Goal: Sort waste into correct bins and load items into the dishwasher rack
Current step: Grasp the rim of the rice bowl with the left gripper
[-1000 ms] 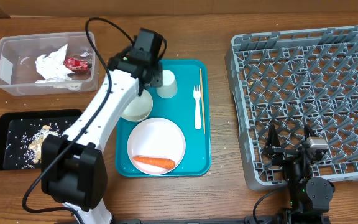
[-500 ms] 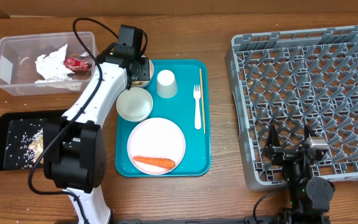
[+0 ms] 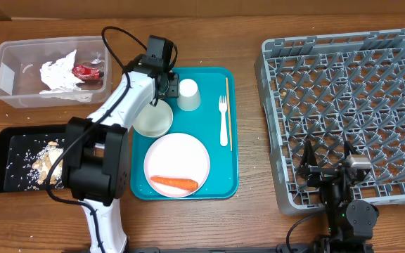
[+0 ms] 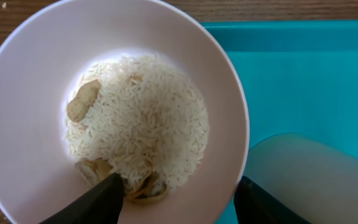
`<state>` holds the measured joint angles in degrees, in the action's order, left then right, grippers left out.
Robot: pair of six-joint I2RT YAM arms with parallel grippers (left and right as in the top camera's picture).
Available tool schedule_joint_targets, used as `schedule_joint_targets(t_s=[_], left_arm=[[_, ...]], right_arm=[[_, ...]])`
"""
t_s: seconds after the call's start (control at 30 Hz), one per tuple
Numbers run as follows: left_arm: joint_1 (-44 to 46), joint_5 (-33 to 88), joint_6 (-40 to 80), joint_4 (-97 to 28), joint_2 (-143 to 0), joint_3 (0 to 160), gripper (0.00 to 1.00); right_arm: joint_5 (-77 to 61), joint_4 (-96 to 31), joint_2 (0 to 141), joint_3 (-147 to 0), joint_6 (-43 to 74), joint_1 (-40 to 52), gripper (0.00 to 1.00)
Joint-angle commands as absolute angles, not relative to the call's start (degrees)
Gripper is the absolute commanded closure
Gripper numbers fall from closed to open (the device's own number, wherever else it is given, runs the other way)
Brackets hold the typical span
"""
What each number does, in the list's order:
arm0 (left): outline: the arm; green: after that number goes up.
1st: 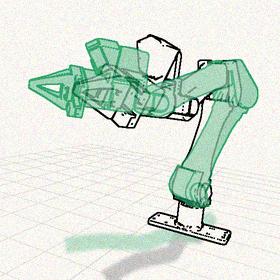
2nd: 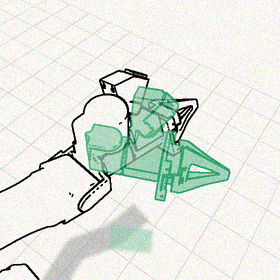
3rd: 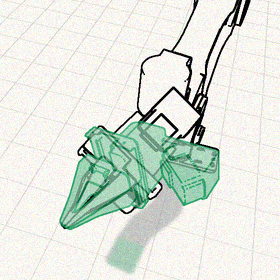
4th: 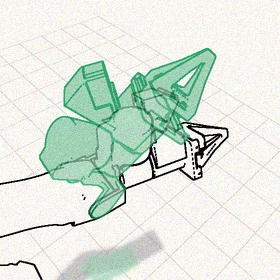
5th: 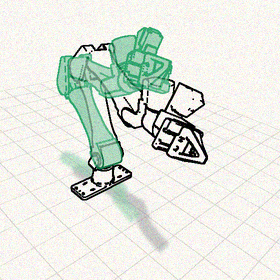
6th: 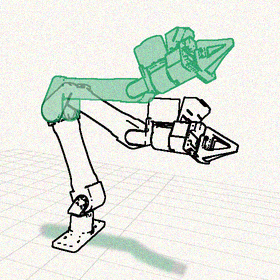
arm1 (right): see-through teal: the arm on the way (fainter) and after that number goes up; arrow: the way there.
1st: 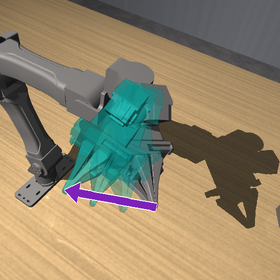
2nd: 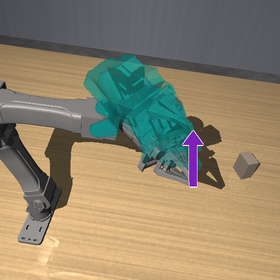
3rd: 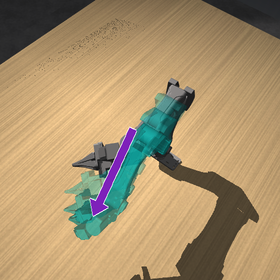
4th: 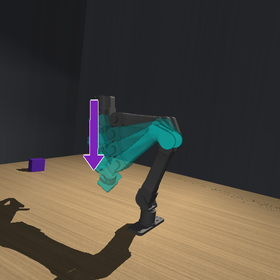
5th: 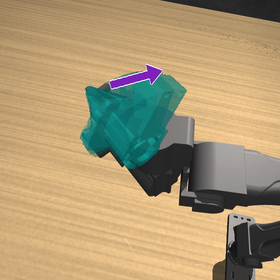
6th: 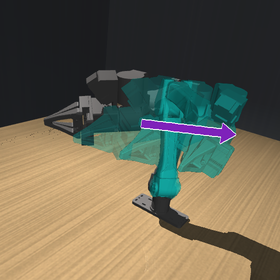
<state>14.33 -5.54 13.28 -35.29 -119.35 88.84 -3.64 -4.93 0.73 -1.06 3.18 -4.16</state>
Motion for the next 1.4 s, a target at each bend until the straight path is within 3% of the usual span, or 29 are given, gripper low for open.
schedule_joint_targets(t_s=[0.0, 0.33, 1.37], left_arm=[[14.8, -4.8, 12.2, -34.1, -120.2, 89.8, 0.41], [14.8, -4.8, 11.6, -34.0, -120.7, 89.7, 0.54], [15.4, -4.5, 7.2, -34.0, -120.7, 87.7, 0.59]], right_arm=[[-3.7, -4.6, 0.2, -0.4, 3.2, -4.5, 0.00], [-3.7, -4.6, 0.2, -0.4, 3.2, -4.5, 0.00], [-3.7, -4.6, 0.2, -0.4, 3.2, -4.5, 0.00]])
